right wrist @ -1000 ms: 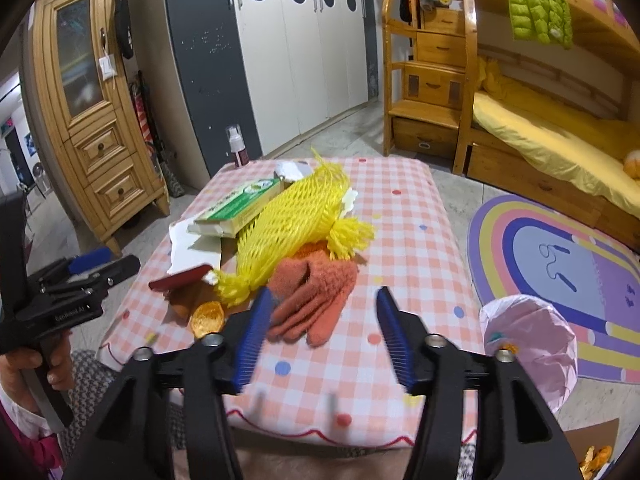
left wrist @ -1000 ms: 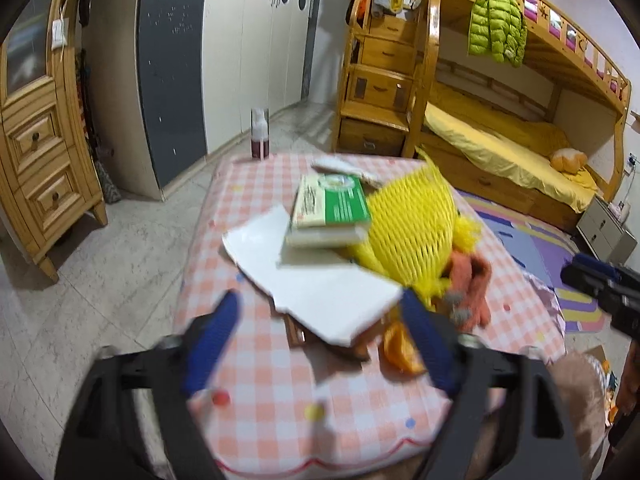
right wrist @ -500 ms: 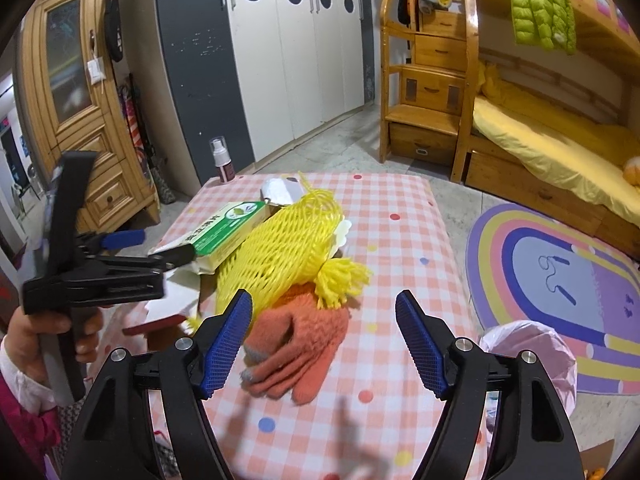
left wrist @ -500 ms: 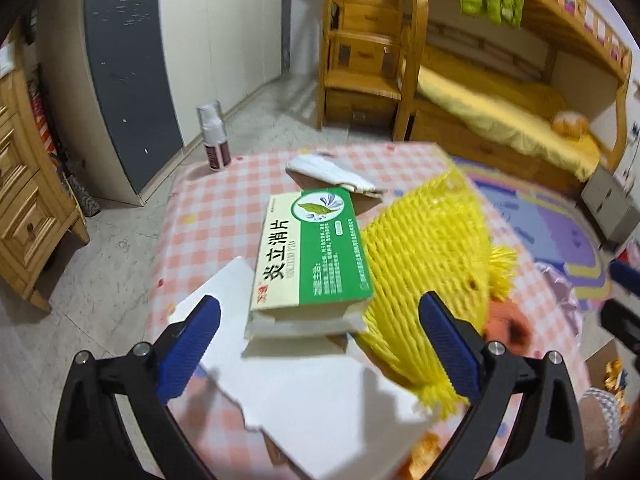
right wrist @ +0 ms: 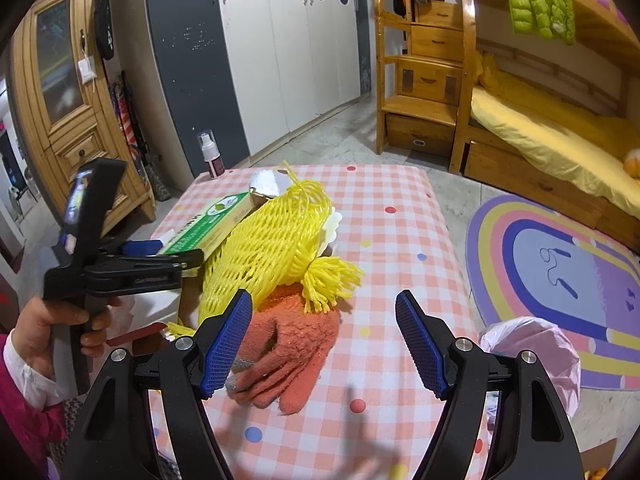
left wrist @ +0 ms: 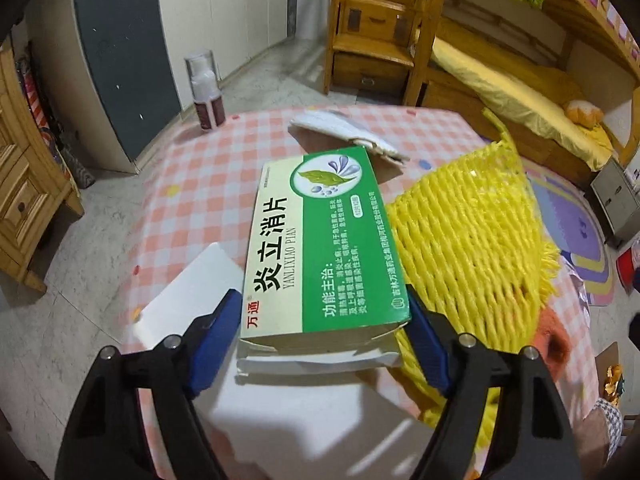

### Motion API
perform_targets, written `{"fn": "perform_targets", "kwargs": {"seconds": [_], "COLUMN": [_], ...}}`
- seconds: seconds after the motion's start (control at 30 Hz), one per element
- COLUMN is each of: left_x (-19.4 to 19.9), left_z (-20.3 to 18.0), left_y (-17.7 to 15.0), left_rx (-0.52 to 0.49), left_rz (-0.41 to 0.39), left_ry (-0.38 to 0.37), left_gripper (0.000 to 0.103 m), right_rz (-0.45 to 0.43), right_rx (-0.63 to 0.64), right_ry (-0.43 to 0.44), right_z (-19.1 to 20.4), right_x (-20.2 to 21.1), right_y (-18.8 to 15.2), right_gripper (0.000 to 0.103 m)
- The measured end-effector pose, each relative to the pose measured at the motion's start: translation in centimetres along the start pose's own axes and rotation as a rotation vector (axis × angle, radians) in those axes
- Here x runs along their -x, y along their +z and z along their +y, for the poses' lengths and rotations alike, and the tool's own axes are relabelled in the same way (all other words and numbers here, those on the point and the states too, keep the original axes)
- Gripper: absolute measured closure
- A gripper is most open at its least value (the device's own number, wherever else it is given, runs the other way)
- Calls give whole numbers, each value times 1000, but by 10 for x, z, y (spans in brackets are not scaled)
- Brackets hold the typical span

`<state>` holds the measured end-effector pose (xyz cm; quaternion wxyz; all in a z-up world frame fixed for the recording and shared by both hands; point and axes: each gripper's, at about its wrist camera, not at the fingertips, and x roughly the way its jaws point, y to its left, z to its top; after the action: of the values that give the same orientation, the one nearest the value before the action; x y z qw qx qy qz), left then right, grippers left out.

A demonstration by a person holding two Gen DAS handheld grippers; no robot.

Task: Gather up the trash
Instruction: 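Grasp the green medicine box with the left gripper and lift it, then hold the medicine box in the left gripper while the right gripper grasps a white plastic roll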

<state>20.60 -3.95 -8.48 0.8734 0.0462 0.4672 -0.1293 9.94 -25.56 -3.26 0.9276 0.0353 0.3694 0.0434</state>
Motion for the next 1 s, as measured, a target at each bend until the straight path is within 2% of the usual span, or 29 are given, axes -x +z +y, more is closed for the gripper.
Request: {"fn": "perform_targets", "kwargs": {"seconds": [0.1,0.2,0.4,0.57,0.77,0.9,1.0], "left_x": [28,49,80,82,58,40,24], "left_z": [0,8,38,58,71,80,83], "left_y": [-13,-20,-15,2,22,32,39], "left_rx": [-20,7,69,97,104,120,124], "left_rz": [-43,-80,-164,-190,-187,-173,-154], "left_ry": [-7,-6,60,110,139,131,117], "left_gripper": [26,26,26,26,26,26,26], "right_rz": [-6,-11,-37,7,139,205,261], "right_rx": [9,27,144,191,193,172,164], "right_ry": [1,7,48,110,182,128,78], "right_z": [3,10,44,67,85,85,78], "right_x": [4,5,-9,-58,-139,-194,-230], "right_y": [1,5,41,79,113,130,131], "right_gripper": [29,29,30,31,31,31,31]}}
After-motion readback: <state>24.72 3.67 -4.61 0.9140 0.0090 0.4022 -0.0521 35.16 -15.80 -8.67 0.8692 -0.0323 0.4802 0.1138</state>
